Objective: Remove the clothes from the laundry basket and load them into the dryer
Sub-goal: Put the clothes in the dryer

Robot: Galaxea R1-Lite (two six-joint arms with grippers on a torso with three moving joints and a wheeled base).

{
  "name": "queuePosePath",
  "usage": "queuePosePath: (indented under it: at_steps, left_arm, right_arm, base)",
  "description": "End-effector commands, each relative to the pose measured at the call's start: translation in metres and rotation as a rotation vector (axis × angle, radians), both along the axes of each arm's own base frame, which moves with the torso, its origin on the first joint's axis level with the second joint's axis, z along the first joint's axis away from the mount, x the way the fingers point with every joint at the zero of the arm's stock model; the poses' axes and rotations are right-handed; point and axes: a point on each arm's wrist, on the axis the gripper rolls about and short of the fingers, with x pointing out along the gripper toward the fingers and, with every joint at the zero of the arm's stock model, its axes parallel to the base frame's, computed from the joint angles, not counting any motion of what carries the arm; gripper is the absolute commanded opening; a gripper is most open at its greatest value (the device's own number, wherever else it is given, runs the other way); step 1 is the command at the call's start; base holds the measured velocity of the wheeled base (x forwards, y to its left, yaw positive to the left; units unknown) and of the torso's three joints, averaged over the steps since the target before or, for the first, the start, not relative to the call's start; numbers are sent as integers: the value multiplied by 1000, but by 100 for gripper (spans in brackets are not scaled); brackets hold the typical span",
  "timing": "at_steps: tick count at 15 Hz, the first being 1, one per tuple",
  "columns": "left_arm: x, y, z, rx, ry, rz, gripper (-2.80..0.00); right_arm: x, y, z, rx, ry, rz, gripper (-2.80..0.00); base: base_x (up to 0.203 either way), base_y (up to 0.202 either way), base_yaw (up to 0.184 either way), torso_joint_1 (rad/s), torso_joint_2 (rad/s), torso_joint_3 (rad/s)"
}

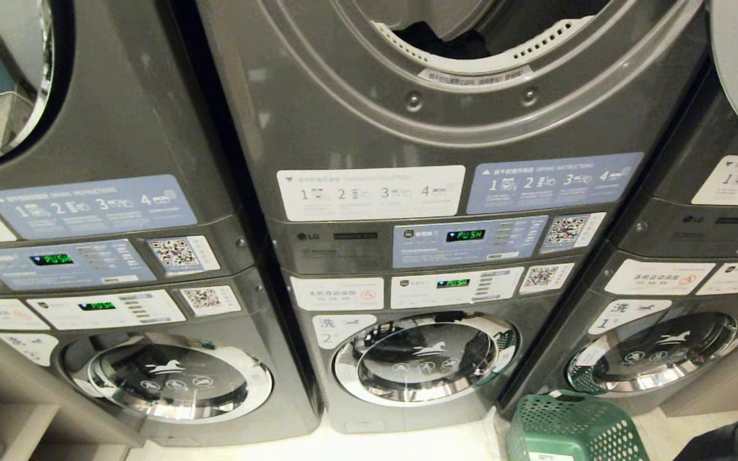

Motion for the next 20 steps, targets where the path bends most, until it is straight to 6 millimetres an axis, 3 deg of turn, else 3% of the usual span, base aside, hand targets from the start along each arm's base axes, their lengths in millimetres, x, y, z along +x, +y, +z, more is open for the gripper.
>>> queuePosePath:
  at_steps: [1,13,20]
  left_arm:
    - [0,0,0,2,-1,1,-280]
    - [0,0,0,-8,-4,1,-280]
    - [0,0,0,-8,-4,1,-280]
  right_arm:
    - [0,0,0,-1,1,0,-280]
    - [0,0,0,-2,-1,2,-280]
    - [0,0,0,-16,1,2,-280]
  base:
    - [0,200,-6,2,2,3]
    - [0,193,-1,3,4,3]
    - [0,17,2,0,0,0]
